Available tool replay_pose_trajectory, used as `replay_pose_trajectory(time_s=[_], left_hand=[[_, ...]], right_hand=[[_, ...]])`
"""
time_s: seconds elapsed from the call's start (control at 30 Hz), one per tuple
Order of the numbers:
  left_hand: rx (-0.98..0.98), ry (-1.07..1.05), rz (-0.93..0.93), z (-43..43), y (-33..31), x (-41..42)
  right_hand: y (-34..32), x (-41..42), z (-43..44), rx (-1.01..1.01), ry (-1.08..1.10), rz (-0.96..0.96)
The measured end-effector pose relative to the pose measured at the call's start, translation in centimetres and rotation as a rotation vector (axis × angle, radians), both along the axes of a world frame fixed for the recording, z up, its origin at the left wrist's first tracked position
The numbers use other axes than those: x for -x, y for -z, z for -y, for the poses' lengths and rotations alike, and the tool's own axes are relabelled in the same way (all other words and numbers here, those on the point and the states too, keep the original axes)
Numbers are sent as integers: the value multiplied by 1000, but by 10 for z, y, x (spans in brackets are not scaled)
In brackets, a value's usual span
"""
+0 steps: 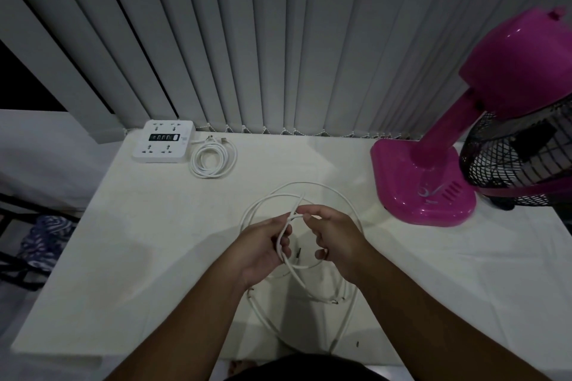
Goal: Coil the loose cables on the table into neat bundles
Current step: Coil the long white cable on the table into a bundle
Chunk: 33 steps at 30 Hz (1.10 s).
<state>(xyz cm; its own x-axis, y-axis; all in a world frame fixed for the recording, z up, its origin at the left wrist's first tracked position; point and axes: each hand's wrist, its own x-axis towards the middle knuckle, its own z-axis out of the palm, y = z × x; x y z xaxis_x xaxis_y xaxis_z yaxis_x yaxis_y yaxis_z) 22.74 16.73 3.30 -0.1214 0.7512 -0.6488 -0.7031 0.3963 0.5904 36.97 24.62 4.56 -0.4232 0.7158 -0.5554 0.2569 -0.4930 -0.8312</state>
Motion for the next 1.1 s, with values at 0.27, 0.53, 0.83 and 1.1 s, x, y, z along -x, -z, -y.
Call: replay_pose_trajectory(time_s=[0.27,0.53,0.83,1.1], left_hand=[[23,45,-68,0,2,8],[-19,75,-122,-3,-1,16],[-44,-59,-122,7,4,-12],[8,-44,-365,2,-3,-4]], right_hand=[[0,-2,1,-184,-40,17],[-3,3,0,-128,-50,-93],[-2,4,-5,120,170,-260],[-2,-6,-6,-100,61,-8]])
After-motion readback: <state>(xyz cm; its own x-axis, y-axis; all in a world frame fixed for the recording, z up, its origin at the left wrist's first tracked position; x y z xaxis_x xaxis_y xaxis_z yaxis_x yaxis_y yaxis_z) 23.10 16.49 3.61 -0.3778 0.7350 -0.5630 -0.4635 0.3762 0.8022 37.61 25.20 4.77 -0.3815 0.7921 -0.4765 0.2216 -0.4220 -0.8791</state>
